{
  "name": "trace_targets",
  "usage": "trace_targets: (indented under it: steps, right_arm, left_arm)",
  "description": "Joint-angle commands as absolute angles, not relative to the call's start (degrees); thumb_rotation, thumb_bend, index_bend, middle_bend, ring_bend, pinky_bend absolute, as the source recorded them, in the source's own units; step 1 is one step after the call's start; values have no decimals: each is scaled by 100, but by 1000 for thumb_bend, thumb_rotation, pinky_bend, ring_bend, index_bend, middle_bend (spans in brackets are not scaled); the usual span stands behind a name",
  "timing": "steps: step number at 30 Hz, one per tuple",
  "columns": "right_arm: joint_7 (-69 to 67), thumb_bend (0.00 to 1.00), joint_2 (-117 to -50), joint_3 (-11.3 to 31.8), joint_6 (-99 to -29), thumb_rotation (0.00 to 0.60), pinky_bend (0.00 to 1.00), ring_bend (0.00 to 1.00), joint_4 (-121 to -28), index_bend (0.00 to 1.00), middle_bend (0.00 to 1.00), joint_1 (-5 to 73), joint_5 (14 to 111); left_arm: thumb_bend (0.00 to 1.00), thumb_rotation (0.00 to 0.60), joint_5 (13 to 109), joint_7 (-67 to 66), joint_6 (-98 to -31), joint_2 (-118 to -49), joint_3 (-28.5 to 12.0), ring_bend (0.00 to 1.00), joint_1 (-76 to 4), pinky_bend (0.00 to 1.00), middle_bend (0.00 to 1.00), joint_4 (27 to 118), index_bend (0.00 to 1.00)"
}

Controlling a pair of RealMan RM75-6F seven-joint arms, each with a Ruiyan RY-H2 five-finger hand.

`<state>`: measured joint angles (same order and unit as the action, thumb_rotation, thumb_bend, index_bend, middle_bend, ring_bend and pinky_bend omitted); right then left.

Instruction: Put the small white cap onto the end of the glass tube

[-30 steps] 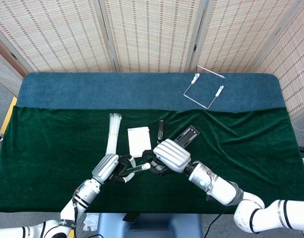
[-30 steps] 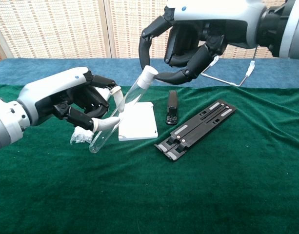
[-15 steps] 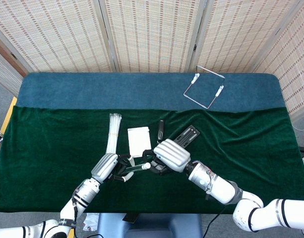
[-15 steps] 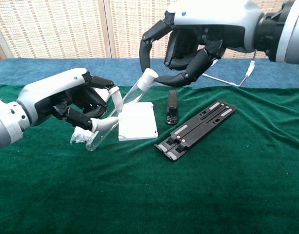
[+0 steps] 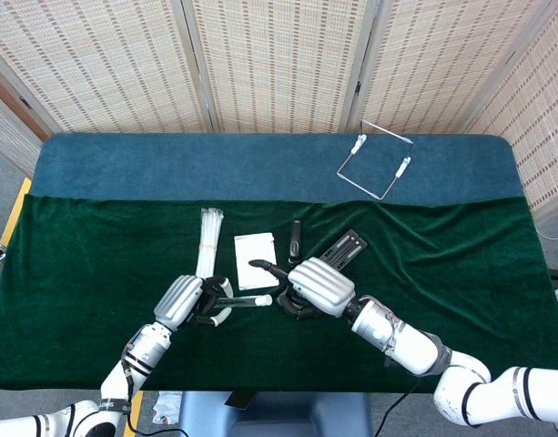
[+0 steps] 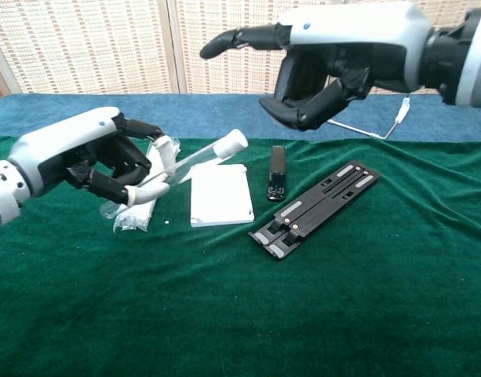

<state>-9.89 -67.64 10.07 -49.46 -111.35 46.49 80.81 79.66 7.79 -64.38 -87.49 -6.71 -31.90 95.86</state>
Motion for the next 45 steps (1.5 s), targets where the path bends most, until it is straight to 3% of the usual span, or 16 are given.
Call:
trace_targets:
  steps: [1,9,17,28,37,45]
  right_arm:
    - [-1043,698,-6581,940,-5127,600,1000,1000,-11195,19,983,4487,8180]
    - [-1136,698,-6044,722,-5728,600,1000,1000,-11219,19,983,3892,8244]
    - [-1283,699,-5743,595,-6142,600,1000,1000,-11054,19,982,3401,8133]
    - [-1528,698,-5898,439,-6669,600,1000,1000,-10531,19,982,2790,8085]
    - [-1640,698,-5953,425,-6771,600,1000,1000,-10286,19,982,2550,8042]
    - [-1834,699,-5902,415,-6873,600,1000,1000,-10137,19,982,2314,7966]
  left_arm:
    - [469,600,8043,738,-6526,-8604,-601,806,-3109,828,906,9424,770]
    - [469,600,8358,755,-6576,-8312,-161,799,-2883,828,906,8782,768]
    - [468,600,8929,100,-6777,-8586,143,791,-2835,828,906,7743,764]
    - [462,600,8943,-598,-6524,-9110,150,769,-2927,828,906,7064,708]
    - [441,600,8681,-1116,-6341,-8999,104,736,-2899,828,891,7396,445]
    - [433,600,8618,-1363,-6417,-8688,145,690,-2795,828,837,7819,366]
